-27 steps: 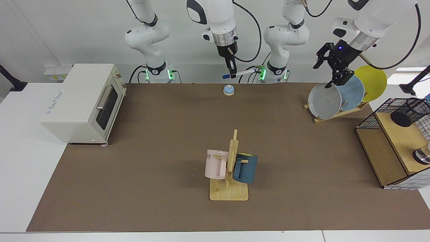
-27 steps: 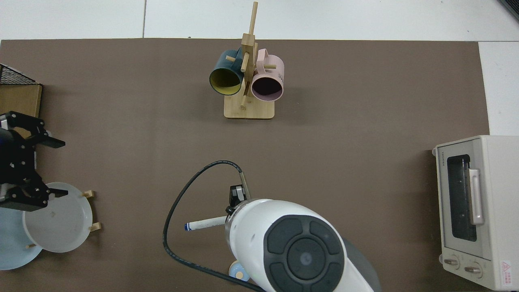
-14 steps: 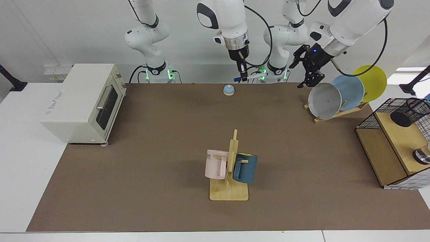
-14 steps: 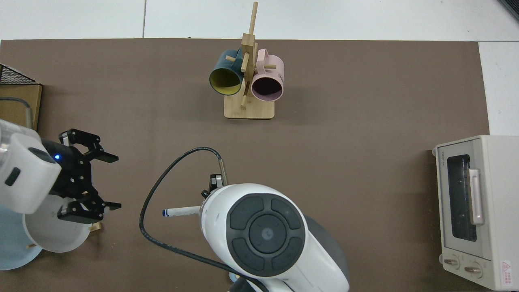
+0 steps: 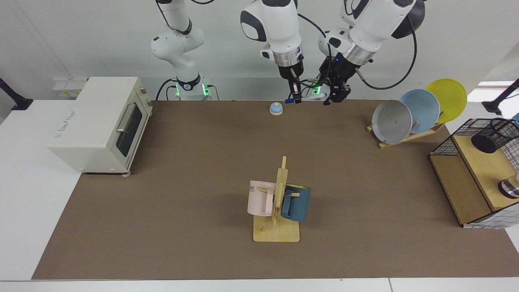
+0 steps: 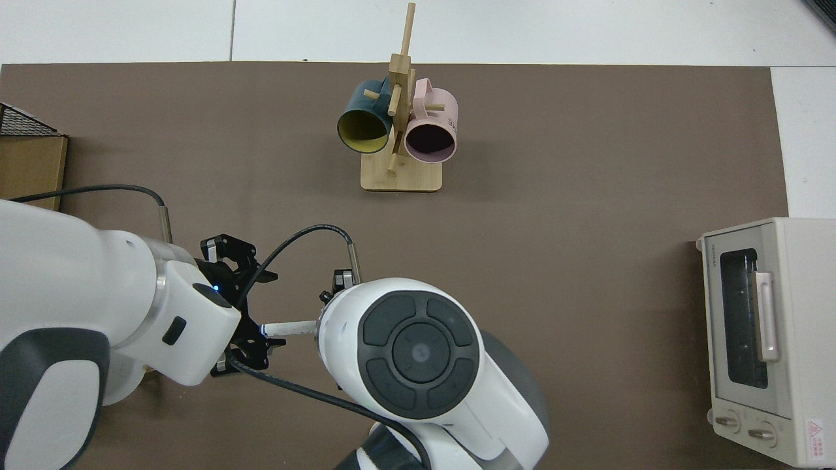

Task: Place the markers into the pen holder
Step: 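Grasp the marker with the left gripper while the right gripper releases it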

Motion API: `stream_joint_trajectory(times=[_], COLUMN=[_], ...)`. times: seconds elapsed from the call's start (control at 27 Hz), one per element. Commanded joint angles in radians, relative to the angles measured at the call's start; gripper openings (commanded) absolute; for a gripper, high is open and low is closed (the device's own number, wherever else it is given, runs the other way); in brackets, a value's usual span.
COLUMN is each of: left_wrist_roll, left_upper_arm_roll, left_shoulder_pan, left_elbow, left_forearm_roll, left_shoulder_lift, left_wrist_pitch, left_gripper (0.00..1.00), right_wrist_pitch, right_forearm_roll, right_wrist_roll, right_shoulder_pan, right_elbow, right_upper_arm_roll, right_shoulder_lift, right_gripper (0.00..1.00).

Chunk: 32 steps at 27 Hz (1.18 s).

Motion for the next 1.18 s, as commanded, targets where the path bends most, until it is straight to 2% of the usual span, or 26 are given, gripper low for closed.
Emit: stream_joint_trajectory(times=[0.0,0.07,0.18,0.26,0.44,0.63,1.0,1.04,1.07,1.15], left_wrist_roll=[0.001,0.002,-0.001,-0.006,-0.018,-0.012,-0.045,-0.058,-0.067,-0.081], left_upper_arm_roll=[0.010,0.010,0.010,0.010,0.010,0.010,0.011,0.011,0.011,0.011], left_shoulder_pan=[-0.032,-0.036,-0.050,-0.056,-0.059,-0.064,-0.061,-0.061,-0.062,-0.062], left_elbow=[-0.074,-0.085,-0.088,-0.088,-0.086,-0.086,-0.086,-0.085,-0.085,-0.085], left_forearm_roll=[-0.013,-0.013,-0.013,-0.013,-0.013,-0.011,-0.010,-0.010,-0.010,-0.010], left_shoulder_lift=[-0.026,-0.026,-0.026,-0.026,-0.026,-0.026,-0.025,-0.025,-0.025,-0.025], left_wrist_pitch=[0.062,0.068,0.067,0.068,0.067,0.058,0.050,0.050,0.050,0.050], left_gripper=[0.82,0.80,0.64,0.59,0.38,0.00,0.00,0.00,0.00,0.00], right_wrist_pitch=[0.009,0.009,0.009,0.009,0.009,0.009,0.012,0.015,0.021,0.035], right_forearm_roll=[-0.005,-0.005,-0.005,-0.005,-0.003,-0.002,0.007,0.010,0.015,0.020], right_wrist_roll=[0.030,0.030,0.030,0.030,0.030,0.030,0.031,0.030,0.030,0.022], right_shoulder_pan=[0.003,0.003,0.003,0.001,0.000,-0.007,-0.016,-0.017,-0.022,-0.043], right_elbow=[0.017,0.017,0.017,0.017,0.017,0.017,0.017,0.017,0.015,0.009], right_upper_arm_roll=[0.001,0.001,0.001,0.001,0.000,0.001,0.000,0.000,-0.003,-0.003], right_shoulder_lift=[0.009,0.009,0.011,0.011,0.011,0.011,0.011,0.011,0.011,0.009], right_gripper=[0.00,0.00,0.00,0.00,0.00,0.00,0.01,0.13,0.37,0.95])
